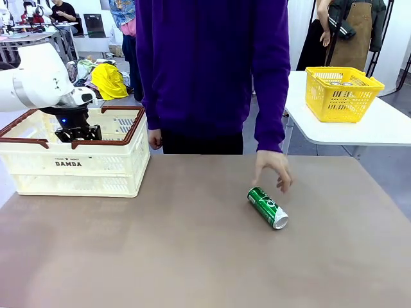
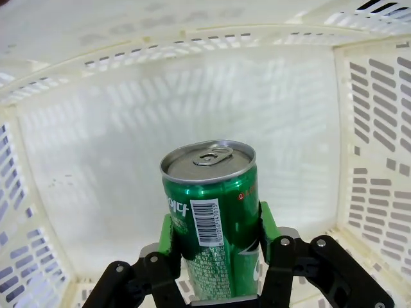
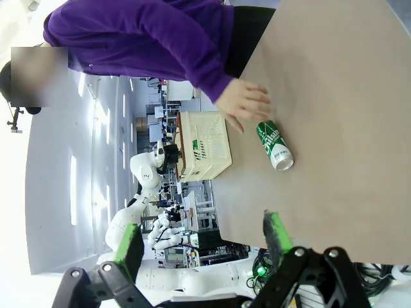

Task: Place the drinks into the Shopping basket.
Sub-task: Pick up one drink and place it into the Shopping basket.

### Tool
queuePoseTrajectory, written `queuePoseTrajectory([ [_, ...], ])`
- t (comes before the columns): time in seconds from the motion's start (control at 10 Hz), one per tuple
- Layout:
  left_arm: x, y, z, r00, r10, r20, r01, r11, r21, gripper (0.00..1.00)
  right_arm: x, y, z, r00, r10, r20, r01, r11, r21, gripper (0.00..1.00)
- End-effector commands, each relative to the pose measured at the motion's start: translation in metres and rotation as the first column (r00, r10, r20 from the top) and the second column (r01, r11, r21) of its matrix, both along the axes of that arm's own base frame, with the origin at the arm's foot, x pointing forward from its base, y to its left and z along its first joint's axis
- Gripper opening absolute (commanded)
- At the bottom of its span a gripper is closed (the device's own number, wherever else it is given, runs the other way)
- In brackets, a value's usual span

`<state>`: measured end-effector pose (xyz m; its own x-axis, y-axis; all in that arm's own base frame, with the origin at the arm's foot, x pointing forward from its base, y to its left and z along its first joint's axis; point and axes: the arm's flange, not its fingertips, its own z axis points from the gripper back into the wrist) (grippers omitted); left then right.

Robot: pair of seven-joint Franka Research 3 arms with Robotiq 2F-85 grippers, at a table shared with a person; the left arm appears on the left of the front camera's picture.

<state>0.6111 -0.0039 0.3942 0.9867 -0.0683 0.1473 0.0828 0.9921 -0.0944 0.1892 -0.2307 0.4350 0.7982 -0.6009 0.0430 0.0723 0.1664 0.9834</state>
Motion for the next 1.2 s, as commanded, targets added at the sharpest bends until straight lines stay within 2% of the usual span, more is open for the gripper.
queuePoseTrajectory([
  [0.0, 0.0, 0.001, 0.005, 1.0, 0.021, 0.013, -0.021, 1.0, 0.01, 1.0, 0.001, 0.0, 0.003, 1.0, -0.006, 0.025, 0.005, 1.0, 0.014, 1.0],
  [0.4, -0.001, 0.003, 0.007, 0.999, 0.028, 0.022, -0.028, 1.0, 0.001, 1.0, 0.001, 0.0, 0.003, 1.0, -0.006, 0.025, 0.005, 1.0, 0.014, 1.0],
  [0.6, -0.006, 0.007, 0.029, 0.999, 0.026, 0.041, -0.025, 0.999, -0.031, 1.0, 0.001, 0.0, 0.003, 1.0, -0.006, 0.025, 0.005, 1.0, 0.014, 1.0],
  [0.8, -0.017, 0.011, 0.086, 0.99, 0.035, 0.138, -0.022, 0.996, -0.09, 1.0, 0.001, 0.0, 0.003, 1.0, -0.006, 0.025, 0.005, 1.0, 0.014, 1.0],
  [0.9, -0.028, 0.015, 0.121, 0.994, 0.039, 0.101, -0.02, 0.982, -0.186, 1.0, 0.001, 0.0, 0.003, 1.0, -0.006, 0.025, 0.005, 1.0, 0.014, 1.0],
  [1.0, -0.041, 0.017, 0.155, 0.991, 0.052, 0.121, -0.014, 0.955, -0.296, 1.0, 0.001, 0.0, 0.003, 1.0, -0.006, 0.025, 0.005, 1.0, 0.014, 1.0],
  [1.1, -0.058, 0.019, 0.185, 0.99, 0.094, 0.102, -0.045, 0.911, -0.409, 1.0, 0.001, 0.0, 0.003, 1.0, -0.006, 0.025, 0.005, 1.0, 0.014, 1.0],
])
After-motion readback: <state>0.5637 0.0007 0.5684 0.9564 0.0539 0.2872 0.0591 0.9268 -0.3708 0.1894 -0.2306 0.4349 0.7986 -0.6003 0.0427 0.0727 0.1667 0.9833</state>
